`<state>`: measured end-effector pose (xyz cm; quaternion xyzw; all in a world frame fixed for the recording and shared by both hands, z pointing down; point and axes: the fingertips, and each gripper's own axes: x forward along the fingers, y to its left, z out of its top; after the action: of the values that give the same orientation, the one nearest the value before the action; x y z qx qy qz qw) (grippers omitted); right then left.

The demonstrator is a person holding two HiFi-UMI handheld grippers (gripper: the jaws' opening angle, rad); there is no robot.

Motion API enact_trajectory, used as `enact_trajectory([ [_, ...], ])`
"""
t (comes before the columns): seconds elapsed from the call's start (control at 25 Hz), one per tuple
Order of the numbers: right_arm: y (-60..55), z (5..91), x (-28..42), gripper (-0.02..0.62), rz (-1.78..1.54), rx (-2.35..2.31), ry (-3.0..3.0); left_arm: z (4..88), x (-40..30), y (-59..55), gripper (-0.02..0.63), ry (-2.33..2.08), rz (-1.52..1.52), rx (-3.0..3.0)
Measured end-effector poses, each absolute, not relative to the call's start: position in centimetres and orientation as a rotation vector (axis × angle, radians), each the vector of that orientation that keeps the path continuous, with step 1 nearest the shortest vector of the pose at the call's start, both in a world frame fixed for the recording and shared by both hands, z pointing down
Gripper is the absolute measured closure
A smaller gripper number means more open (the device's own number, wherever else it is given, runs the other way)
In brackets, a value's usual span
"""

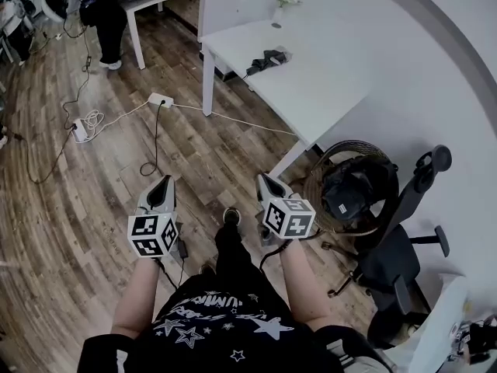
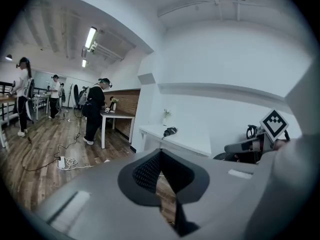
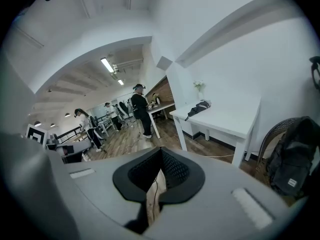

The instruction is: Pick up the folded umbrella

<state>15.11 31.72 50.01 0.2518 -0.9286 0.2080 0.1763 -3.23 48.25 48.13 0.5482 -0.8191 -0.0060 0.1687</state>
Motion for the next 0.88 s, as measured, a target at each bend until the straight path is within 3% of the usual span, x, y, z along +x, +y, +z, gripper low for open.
enact_trajectory([
  [0.88,15.4,49.9,7.7,0.578,0.645,0.755,-2.666,47.3,-11.2,33.6,0.603,-2.358,0.019,1.559],
])
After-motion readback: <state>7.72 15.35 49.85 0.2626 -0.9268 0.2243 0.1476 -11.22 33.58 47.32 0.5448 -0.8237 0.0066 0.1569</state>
